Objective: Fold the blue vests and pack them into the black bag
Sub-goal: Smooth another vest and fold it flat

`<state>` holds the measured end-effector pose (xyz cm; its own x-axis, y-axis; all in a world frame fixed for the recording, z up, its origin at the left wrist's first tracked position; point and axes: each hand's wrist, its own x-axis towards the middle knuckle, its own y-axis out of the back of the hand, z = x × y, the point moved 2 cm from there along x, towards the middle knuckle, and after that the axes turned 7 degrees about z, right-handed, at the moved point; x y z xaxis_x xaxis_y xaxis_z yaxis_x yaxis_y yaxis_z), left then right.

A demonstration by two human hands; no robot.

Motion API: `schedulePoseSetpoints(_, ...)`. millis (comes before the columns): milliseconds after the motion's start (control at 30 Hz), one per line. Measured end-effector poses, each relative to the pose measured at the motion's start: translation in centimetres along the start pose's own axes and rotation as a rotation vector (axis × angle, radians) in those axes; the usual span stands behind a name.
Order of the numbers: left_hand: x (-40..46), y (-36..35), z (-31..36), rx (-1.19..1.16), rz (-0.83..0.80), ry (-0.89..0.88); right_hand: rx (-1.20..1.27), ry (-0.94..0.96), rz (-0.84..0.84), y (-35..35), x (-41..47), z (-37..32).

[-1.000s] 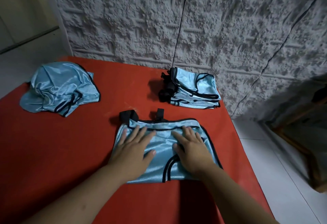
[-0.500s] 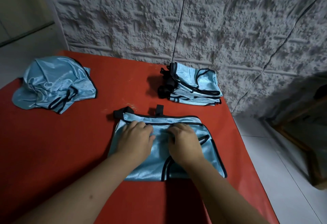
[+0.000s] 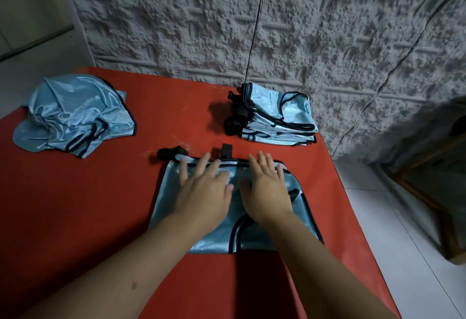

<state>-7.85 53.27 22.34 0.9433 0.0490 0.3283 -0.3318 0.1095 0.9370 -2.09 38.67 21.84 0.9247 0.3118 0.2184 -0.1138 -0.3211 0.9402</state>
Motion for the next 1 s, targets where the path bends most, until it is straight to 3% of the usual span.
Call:
schedulePoseSetpoints(67, -0.6, -1.1, -0.6, 0.026, -0.185, 0.018, -0.054, -0.045, -0.121, -0.7, -0.4, 0.4)
schedulePoseSetpoints(133, -0.7, -1.9, -1.7, 0.039, -0.252, 0.061, -0.116, -0.121, -0.172, -0.9, -0.3, 1.4)
schedulePoseSetpoints(300, -0.6, -2.0, -1.8, 0.041, -0.276, 0.056, -0.079, -0.302, -0.152, 0.4, 0.1, 3.7)
schedulePoseSetpoints(467, -0.6, -0.6, -0.7, -0.03, -0.222, 0.013, 0.023, -0.599, 0.08, 3.9, -0.1, 6.4)
schedulePoseSetpoints(533, -0.7, -0.3, 0.2, -0.079, -0.236, -0.056, 0.084, -0.662, 0.033, 4.2, -0.1, 7.3)
schedulePoseSetpoints(767, -1.9, -2.0, 0.5, 0.009, -0.304, -0.103, 0.097, -0.582, -0.08, 3.1, 0.9, 7.5)
schedulePoseSetpoints(1000, -3.0, -1.8, 1.1, 0.025, -0.302, -0.094, 0.333, -0.57, -0.116, 4.2, 1.2, 7.8)
